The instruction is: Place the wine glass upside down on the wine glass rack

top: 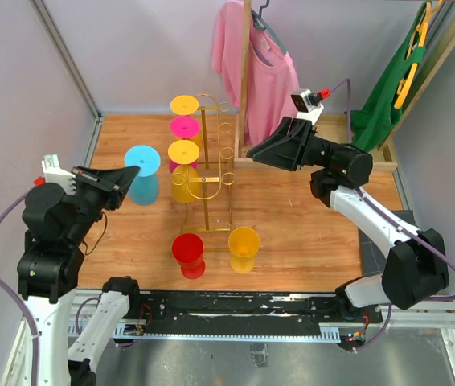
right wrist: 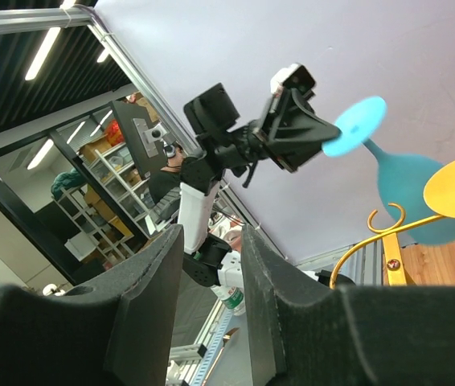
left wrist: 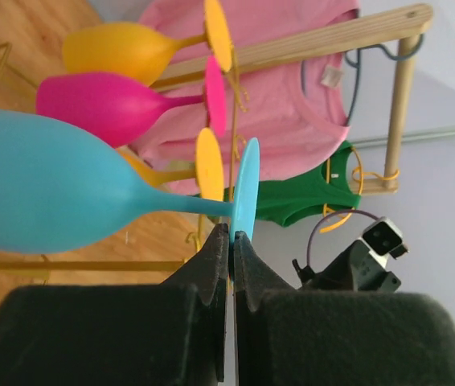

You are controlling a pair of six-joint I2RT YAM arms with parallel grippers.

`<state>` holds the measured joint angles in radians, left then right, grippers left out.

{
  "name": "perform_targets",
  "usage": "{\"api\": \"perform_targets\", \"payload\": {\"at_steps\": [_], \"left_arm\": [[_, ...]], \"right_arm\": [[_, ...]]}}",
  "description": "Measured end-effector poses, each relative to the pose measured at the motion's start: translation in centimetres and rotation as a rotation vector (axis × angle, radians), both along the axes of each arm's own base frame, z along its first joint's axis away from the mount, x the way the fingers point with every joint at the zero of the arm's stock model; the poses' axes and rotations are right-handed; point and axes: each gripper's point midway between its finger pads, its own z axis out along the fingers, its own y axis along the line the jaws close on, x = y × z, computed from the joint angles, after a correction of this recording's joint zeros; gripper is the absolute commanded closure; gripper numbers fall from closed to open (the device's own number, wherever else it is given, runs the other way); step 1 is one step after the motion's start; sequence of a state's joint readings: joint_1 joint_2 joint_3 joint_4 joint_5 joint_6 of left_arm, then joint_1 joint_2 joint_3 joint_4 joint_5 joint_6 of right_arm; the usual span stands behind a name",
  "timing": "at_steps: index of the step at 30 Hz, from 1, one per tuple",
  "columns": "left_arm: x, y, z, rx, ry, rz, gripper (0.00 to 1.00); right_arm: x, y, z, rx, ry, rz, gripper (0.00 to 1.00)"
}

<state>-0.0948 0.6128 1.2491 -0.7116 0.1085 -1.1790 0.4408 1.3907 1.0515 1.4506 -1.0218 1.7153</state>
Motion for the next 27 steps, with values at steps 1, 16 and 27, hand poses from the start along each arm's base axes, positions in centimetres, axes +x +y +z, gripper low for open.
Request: {"api": "perform_targets", "payload": {"at_steps": [1,16,27], "left_arm": [[0.3,-0.2,-1.0,-0.006,0.029,-0.011,1.0],[0.7,-3.6,-4.6,-0.098,0.117,-0.2,1.0],[0.5,-4.4,-5.3,-0.1,0.137,-0.251,1.0]], "right_arm": [[0.0,0.0,0.0,-0.001,0.001,0.0,0.64],[-0.3,-0.2,-0.2,-0.001,-0.006,-0.005,0.64],[-0.3,-0.1,-0.2,-0.001,-0.003,-0.005,0.64]]}}
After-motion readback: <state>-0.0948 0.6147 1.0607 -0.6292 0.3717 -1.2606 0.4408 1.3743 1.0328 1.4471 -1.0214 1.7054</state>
